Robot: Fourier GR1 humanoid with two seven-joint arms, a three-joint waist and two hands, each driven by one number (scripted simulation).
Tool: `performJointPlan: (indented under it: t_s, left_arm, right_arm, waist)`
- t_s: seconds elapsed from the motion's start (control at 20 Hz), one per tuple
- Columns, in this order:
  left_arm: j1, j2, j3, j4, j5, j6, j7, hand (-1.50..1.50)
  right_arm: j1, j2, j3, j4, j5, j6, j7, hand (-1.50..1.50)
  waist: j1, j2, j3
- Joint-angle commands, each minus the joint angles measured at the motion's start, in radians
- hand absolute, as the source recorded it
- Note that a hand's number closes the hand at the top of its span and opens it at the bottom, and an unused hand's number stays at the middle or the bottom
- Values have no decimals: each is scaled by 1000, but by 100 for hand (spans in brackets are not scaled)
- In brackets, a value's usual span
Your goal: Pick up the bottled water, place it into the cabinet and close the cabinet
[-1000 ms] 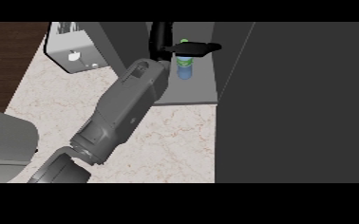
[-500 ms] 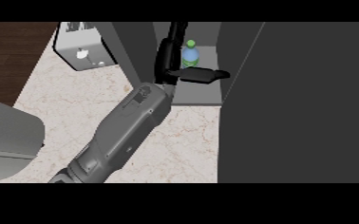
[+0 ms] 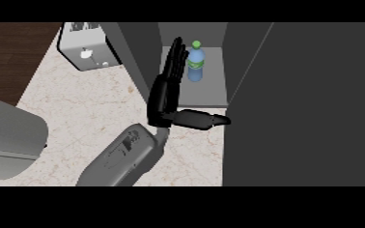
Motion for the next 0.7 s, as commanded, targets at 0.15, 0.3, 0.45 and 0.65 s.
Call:
performJointPlan:
  t_s: [0.15,0.3,0.45,0.65]
  left_arm:
    - [270,83,-102,-307,-38,34,37,-150]
    - [303,132,-85,-348,-34,14,30,-150]
    - [351,125,-119,-413,-48,48,50,-150]
    - [496,250,-68,-517,-19,-21,1,-150]
  right_arm:
    - [2,9,80,-127,37,-20,86,-150]
    - [31,-91,108,-135,45,96,100,150]
    - [16,-106,197,-199,67,91,161,150]
    - [41,-118,240,-225,97,114,163,150]
  waist:
    - [2,2,0]
    - [-1,2,0]
    - [-1,3,-1]
    - [-9,2,-2]
